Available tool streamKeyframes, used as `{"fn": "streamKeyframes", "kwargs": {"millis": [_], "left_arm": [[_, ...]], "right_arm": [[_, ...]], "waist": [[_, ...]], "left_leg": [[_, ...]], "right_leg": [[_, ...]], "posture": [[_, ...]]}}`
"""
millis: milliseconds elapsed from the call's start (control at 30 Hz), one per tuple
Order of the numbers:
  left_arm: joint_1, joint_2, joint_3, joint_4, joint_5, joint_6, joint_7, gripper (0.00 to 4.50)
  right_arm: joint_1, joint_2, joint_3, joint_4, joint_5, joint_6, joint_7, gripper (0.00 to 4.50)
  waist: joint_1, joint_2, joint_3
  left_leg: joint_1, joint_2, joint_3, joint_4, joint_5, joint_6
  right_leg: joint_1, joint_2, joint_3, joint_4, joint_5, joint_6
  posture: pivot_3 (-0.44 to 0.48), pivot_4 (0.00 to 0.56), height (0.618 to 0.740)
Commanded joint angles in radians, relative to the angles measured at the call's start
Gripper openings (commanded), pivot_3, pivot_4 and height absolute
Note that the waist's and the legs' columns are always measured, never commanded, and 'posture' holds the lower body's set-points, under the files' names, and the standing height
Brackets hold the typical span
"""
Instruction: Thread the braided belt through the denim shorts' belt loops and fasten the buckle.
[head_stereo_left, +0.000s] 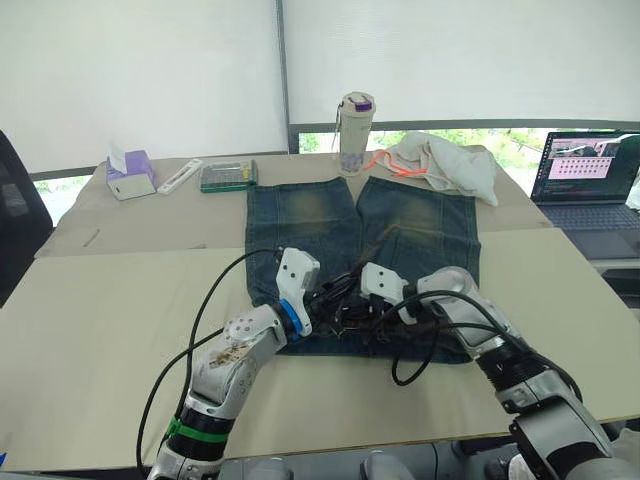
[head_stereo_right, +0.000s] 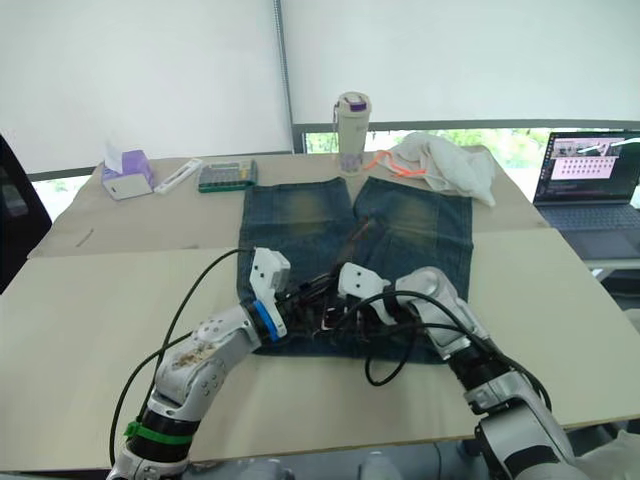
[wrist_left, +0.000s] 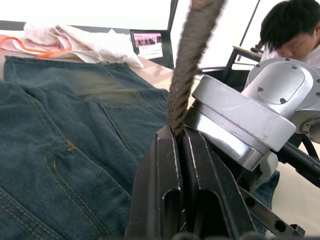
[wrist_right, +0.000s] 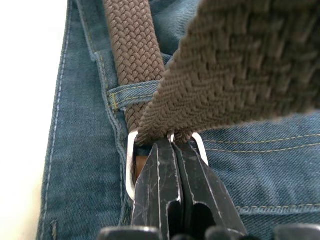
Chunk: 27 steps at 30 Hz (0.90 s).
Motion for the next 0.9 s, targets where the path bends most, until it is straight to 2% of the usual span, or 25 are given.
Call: {"fn": "streamKeyframes", "kwargs": {"millis": [33, 133, 233, 433, 600, 767, 900], "left_arm": [[-0.128, -0.051, -0.099, -0.032, -0.018, -0.069, -0.128, 0.00], [-0.172, -0.047, -0.121, 0.016, 0.025, -0.095, -0.176, 0.00], [-0.214, -0.084, -0.162, 0.071, 0.033, -0.070, -0.220, 0.00], [-0.205, -0.122, -0.157, 0.085, 0.037, -0.079, -0.231, 0.00], [-0.153, -0.123, -0.054, 0.074, 0.006, -0.064, -0.170, 0.00], [-0.141, -0.138, 0.099, 0.056, -0.119, -0.003, -0.156, 0.00], [-0.146, -0.114, 0.129, 0.058, -0.155, 0.015, -0.183, 0.00]], "right_arm": [[0.103, 0.041, 0.116, 0.060, -0.082, 0.054, -0.057, 0.05], [0.121, 0.050, 0.120, 0.052, -0.087, 0.048, -0.078, 0.05], [0.140, 0.078, 0.113, 0.040, -0.083, 0.072, -0.129, 0.05], [0.202, 0.093, 0.090, -0.015, -0.070, 0.089, -0.188, 0.05], [0.255, 0.085, 0.015, -0.103, -0.013, 0.102, -0.221, 0.05], [0.287, 0.062, -0.026, -0.154, -0.002, 0.120, -0.243, 0.05], [0.308, 0.065, -0.060, -0.191, 0.030, 0.089, -0.256, 0.05]], "waist": [[0.002, -0.001, 0.000], [-0.001, -0.001, 0.000], [-0.007, -0.001, 0.000], [-0.002, -0.002, 0.000], [-0.002, -0.002, 0.001], [0.000, -0.002, 0.004], [0.003, -0.002, 0.005]], "left_leg": [[0.001, 0.000, 0.000, 0.000, 0.000, 0.000], [0.004, 0.000, 0.002, 0.000, 0.000, 0.000], [0.010, 0.001, 0.002, -0.001, 0.000, 0.000], [0.013, 0.000, 0.001, -0.002, -0.001, 0.001], [0.013, 0.001, 0.001, -0.002, -0.001, 0.000], [0.012, 0.000, -0.001, -0.002, -0.001, 0.000], [0.011, 0.000, -0.001, -0.002, -0.001, 0.000]], "right_leg": [[0.001, 0.000, 0.000, 0.000, 0.000, 0.000], [0.005, 0.000, -0.001, 0.000, 0.000, 0.000], [0.011, 0.001, -0.001, -0.001, -0.001, 0.000], [0.015, 0.001, -0.001, -0.002, -0.002, 0.001], [0.014, 0.001, -0.001, -0.002, -0.003, 0.001], [0.013, 0.000, -0.001, -0.002, -0.003, 0.001], [0.013, -0.001, -0.001, -0.002, -0.003, 0.002]], "posture": [[0.000, 0.150, 0.740], [0.000, 0.150, 0.740], [0.000, 0.150, 0.740], [0.000, 0.150, 0.740], [0.000, 0.150, 0.740], [0.000, 0.150, 0.740], [0.000, 0.150, 0.740]]}}
